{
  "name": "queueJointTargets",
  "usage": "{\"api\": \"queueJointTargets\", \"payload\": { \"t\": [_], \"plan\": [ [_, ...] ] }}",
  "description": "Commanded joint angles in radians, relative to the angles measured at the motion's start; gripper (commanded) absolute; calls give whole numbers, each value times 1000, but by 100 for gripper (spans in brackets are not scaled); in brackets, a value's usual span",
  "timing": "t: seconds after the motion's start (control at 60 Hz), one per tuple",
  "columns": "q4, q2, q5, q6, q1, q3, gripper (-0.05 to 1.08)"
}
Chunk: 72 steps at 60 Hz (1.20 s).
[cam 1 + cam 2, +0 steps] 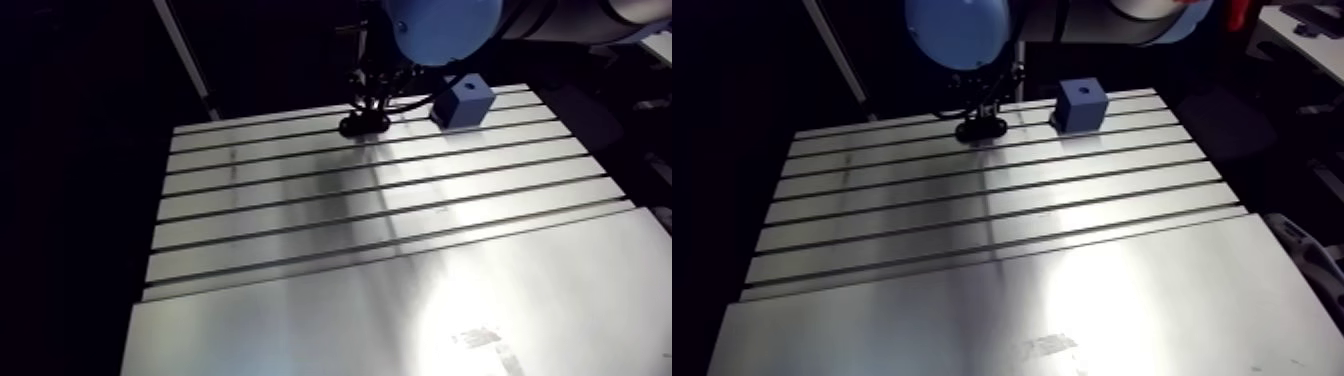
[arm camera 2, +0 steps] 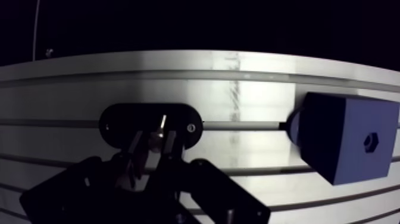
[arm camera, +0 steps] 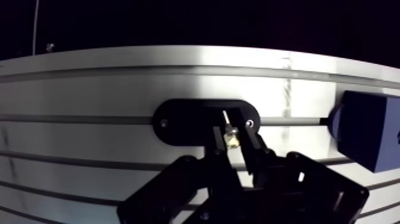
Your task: Pick up the M10 bolt and insert it into the hex recess until seated.
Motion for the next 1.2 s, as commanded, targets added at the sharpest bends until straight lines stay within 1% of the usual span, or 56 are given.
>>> {"api": "queueJointTargets", "payload": {
  "t": [0.017, 0.067, 0.083, 0.2, 0.483, 0.667, 0.867, 0.9, 0.917, 0.933, 0.95, 0.967, 0.983, 1.0, 1.017, 1.067, 1.15, 1.183, 1.2],
  "plan": [
    [1, -4, 3, 0, -1, 1, 79],
    [1, -5, 4, 0, 1, 1, 79],
    [1, -5, 8, 0, 1, 1, 80],
    [1, -13, 15, 0, 2, -1, 81],
    [8, -47, 12, 0, 9, -16, 82],
    [45, -81, 12, -1, 9, -31, 84],
    [152, -135, 11, -14, 7, -61, 86],
    [207, -154, 9, -21, 4, -76, 87],
    [207, -154, 9, -21, 4, -76, 87],
    [242, -161, 10, -22, 1, -89, 88],
    [242, -161, 10, -22, 1, -89, 88],
    [276, -166, 10, -24, 0, -101, 88],
    [276, -166, 10, -24, 0, -101, 88],
    [307, -169, 9, -26, -1, -114, 89],
    [307, -169, 9, -26, -1, -114, 89],
    [356, -178, 8, -38, -2, -138, 89],
    [394, -190, 7, -63, -6, -159, 89],
    [447, -198, 5, -91, -14, -187, 90],
    [447, -198, 5, -91, -14, -187, 90]
  ]
}}
